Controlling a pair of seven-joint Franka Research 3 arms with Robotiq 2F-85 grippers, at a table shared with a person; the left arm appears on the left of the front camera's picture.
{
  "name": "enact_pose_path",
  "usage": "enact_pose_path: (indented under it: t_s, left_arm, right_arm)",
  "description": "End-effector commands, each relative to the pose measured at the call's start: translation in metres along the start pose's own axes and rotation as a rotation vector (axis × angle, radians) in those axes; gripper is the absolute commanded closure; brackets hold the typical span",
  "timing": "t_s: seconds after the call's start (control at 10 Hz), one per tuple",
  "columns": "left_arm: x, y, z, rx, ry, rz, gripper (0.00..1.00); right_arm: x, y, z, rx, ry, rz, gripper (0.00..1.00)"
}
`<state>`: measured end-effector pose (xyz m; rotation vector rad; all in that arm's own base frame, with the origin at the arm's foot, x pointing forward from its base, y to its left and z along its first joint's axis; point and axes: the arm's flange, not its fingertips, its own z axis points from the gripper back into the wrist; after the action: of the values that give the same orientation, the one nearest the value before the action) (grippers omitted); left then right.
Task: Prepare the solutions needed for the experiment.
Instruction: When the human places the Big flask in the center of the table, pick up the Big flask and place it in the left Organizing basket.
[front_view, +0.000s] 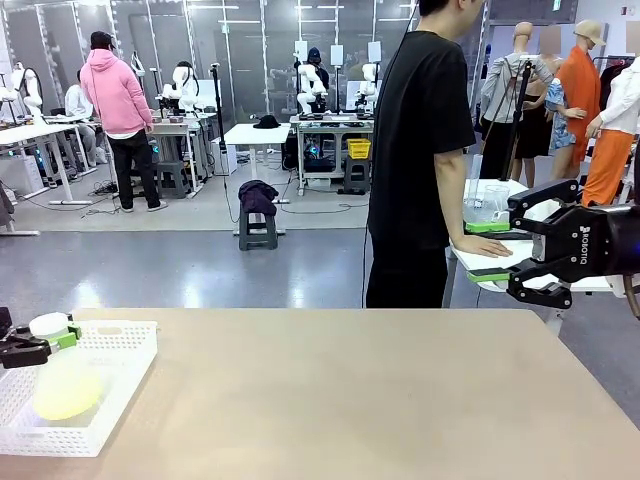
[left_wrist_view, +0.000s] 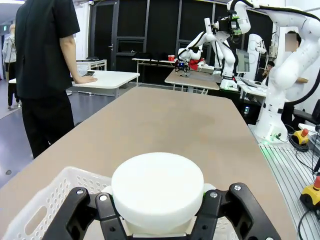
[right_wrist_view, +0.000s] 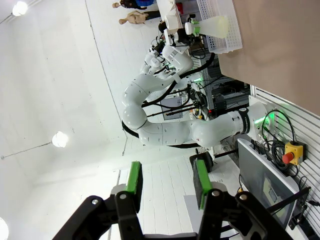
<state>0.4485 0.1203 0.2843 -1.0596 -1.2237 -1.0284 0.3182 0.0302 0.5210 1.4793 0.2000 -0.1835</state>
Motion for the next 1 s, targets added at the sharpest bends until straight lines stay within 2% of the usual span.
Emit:
enact_pose_path:
  t_s: [0.0,0.1,0.2,0.3,0.4,0.5,0.6,0.7,0.8,0.9]
  left_arm:
    - [0.000,0.006,-0.004,-0.025,-0.070,-0.019,1.00]
    - [-0.001,0.003,-0.005,-0.039,-0.075,-0.021,1.00]
    - [-0.001,0.003,-0.005,-0.059,-0.076,-0.019,0.56]
    - [-0.002,0.002,-0.008,-0.055,-0.065,-0.023,0.56]
    - [-0.002,0.001,-0.010,-0.061,-0.056,-0.027,0.36]
    - [-0.002,-0.001,-0.012,-0.064,-0.041,-0.027,0.52]
    - [-0.002,-0.001,-0.012,-0.056,-0.031,-0.025,0.16]
    - [-0.002,-0.003,-0.012,-0.053,-0.023,-0.025,0.32]
    - [-0.001,-0.004,-0.010,-0.042,-0.013,-0.025,0.00]
    - [-0.002,-0.005,-0.008,-0.029,0.000,-0.023,0.12]
  right_arm:
    - [0.000,0.001,0.000,0.006,-0.004,-0.010,0.47]
    - [0.000,0.001,0.000,0.006,-0.004,-0.010,0.47]
    - [0.000,0.001,0.000,0.006,-0.004,-0.010,0.47]
    - [0.000,0.001,0.000,0.006,-0.004,-0.010,0.47]
    - [0.000,0.001,0.000,0.006,-0.004,-0.010,0.47]
    - [0.000,0.001,0.000,0.006,-0.004,-0.010,0.47]
    - [0.000,0.001,0.000,0.006,-0.004,-0.010,0.47]
    - [0.000,0.001,0.000,0.006,-0.004,-0.010,0.47]
    - [0.000,0.001,0.000,0.006,-0.004,-0.010,0.47]
    - [0.000,0.001,0.000,0.006,-0.004,-0.010,0.47]
